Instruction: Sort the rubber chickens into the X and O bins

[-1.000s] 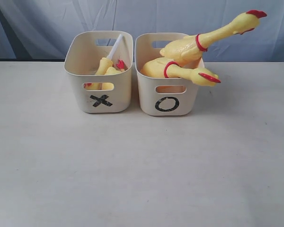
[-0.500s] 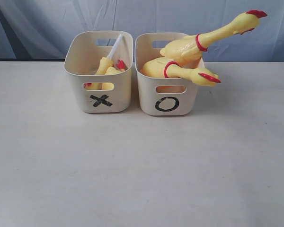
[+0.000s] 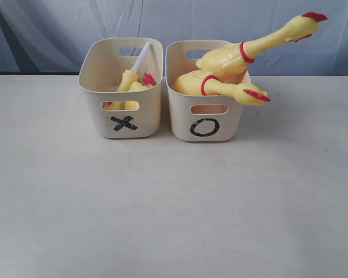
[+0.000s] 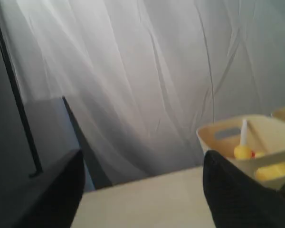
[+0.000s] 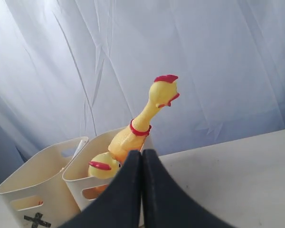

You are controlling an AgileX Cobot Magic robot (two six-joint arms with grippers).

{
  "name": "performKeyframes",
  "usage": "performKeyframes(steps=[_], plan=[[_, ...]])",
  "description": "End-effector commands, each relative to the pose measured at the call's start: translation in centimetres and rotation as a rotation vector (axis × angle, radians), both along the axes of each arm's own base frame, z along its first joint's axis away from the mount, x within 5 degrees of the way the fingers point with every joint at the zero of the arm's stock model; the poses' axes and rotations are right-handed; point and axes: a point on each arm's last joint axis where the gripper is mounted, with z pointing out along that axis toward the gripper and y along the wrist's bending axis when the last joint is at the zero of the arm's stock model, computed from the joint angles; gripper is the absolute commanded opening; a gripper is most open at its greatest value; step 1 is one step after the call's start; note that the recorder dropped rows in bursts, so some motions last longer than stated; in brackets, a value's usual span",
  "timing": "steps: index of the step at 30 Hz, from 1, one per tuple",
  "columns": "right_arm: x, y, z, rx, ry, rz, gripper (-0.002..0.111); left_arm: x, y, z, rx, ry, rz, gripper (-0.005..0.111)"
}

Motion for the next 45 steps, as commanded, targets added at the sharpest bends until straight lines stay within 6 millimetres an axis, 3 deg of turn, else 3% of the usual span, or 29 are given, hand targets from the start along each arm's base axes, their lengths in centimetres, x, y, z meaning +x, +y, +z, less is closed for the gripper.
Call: performKeyframes(steps=[1, 9, 16, 30, 45], plan=[[0.2, 0.0, -0.8, -0.003, -0.019, -0.008, -0.001, 0.2, 0.1, -1.8, -0.025, 0.139, 0.025, 0.067], [0.6, 0.0, -2.8, -0.011, 0.036, -0.008, -0.001, 0.4, 0.2, -2.6, -0.025, 0.176, 0.062, 0.067], [0.8, 0.1, -4.8, -0.027, 0.144, -0.005, -0.001, 0.9, 0.3, -6.1, -0.015, 0.265, 0.067, 0.067], [0.7, 0.1, -5.8, -0.05, 0.253, -0.003, -0.001, 0.9, 0.3, -6.1, -0.009, 0.265, 0.068, 0.067], [0.7, 0.1, -5.8, -0.048, 0.253, -0.002, -0.001, 0.9, 0.3, -6.2, -0.009, 0.272, 0.068, 0.067]])
